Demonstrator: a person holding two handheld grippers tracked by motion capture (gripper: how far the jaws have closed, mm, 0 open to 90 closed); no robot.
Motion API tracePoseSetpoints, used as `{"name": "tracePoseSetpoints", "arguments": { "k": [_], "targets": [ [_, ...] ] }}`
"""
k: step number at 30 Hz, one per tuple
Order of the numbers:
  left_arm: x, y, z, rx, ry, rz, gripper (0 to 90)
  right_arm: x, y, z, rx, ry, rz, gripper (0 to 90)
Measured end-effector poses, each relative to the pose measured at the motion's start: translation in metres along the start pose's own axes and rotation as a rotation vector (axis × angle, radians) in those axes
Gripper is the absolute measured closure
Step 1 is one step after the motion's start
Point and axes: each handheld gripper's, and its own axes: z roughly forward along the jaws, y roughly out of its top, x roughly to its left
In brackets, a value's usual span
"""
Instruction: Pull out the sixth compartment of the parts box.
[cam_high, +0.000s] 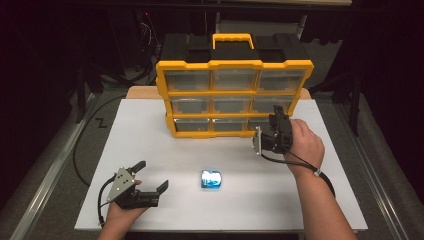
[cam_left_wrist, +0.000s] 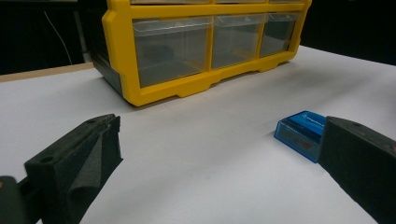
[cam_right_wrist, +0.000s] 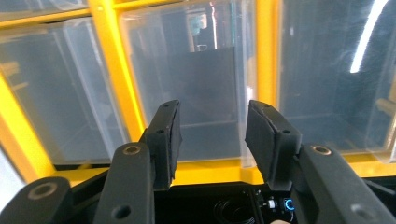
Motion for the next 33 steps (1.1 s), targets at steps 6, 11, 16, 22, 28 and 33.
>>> {"name": "tracePoseSetpoints", "arguments": {
  "k": [6, 11, 16, 22, 28, 33],
  "targets": [
    [0.000, 0.000, 0.000, 0.000, -0.003, -0.001, 0.3, -0.007, 0.001, 0.005, 0.007, -0.008, 0.017, 60.7],
    [-0.001, 0.000, 0.000, 0.001, -0.005, 0.002, 0.3, -0.014, 0.004, 0.011, 0.016, -0.012, 0.003, 65.0],
    [-0.001, 0.000, 0.000, 0.003, -0.006, 0.001, 0.3, -0.018, 0.005, 0.016, 0.017, -0.019, -0.014, 66.6],
    [0.000, 0.000, 0.000, 0.002, -0.006, 0.000, 0.3, -0.019, 0.006, 0.022, 0.018, -0.019, -0.039, 69.7],
    [0.000, 0.000, 0.000, 0.003, -0.006, 0.003, 0.3, -0.018, 0.007, 0.026, 0.017, -0.021, -0.054, 72.0],
    [0.000, 0.000, 0.000, 0.004, -0.008, 0.003, 0.3, -0.017, 0.007, 0.028, 0.022, -0.017, -0.053, 73.6]
  ]
}}
